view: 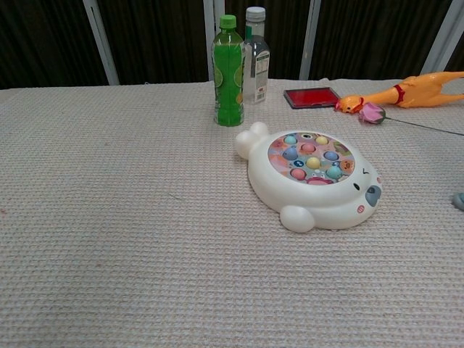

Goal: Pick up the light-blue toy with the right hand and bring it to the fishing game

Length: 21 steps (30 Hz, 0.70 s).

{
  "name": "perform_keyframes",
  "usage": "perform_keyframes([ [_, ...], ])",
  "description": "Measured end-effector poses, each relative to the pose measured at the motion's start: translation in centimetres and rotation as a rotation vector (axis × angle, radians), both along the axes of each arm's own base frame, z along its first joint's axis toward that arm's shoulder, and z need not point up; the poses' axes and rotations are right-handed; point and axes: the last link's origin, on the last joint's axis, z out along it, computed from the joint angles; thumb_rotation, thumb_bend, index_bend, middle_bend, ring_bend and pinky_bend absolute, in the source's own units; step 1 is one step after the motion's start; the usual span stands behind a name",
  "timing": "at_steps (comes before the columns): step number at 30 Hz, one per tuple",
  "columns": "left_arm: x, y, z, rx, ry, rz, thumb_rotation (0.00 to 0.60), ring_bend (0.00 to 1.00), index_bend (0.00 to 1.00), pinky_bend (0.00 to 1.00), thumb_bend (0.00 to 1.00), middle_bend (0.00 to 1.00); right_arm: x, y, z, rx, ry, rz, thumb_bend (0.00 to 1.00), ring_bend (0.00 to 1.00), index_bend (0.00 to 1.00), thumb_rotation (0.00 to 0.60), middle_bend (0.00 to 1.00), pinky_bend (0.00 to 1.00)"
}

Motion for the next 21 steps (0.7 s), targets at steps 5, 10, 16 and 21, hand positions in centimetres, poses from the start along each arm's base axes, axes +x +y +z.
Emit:
perform_keyframes([
  [5,0.1,-0.1,0.1,-0.012,-0.011,-0.005,0.600,0.00,0.00,0.00,0.00,0.00,0.3,-1.7,-1.4,-0.003,-0.046,-0.077,0.20,0.00,0.03,0.600,0.00,0.00],
  [10,0.1,-0.3,0.2,-0.019,-0.023,-0.011,0.600,0.00,0.00,0.00,0.00,0.00,-0.5,-2.6,-2.0,-0.014,-0.032,-0.130,0.20,0.00,0.08,0.600,0.00,0.00],
  [16,0.1,-0.2,0.3,-0.031,-0.030,-0.009,0.600,0.00,0.00,0.00,0.00,0.00,-1.7,-3.5,-2.5,-0.017,-0.028,-0.210,0.20,0.00,0.21,0.600,0.00,0.00],
  [21,0.0,-0.1,0.4,-0.031,-0.038,-0.007,0.600,0.00,0.00,0.00,0.00,0.00,-2.3,-4.1,-3.4,-0.006,-0.006,-0.239,0.20,0.00,0.30,0.600,0.01,0.00],
])
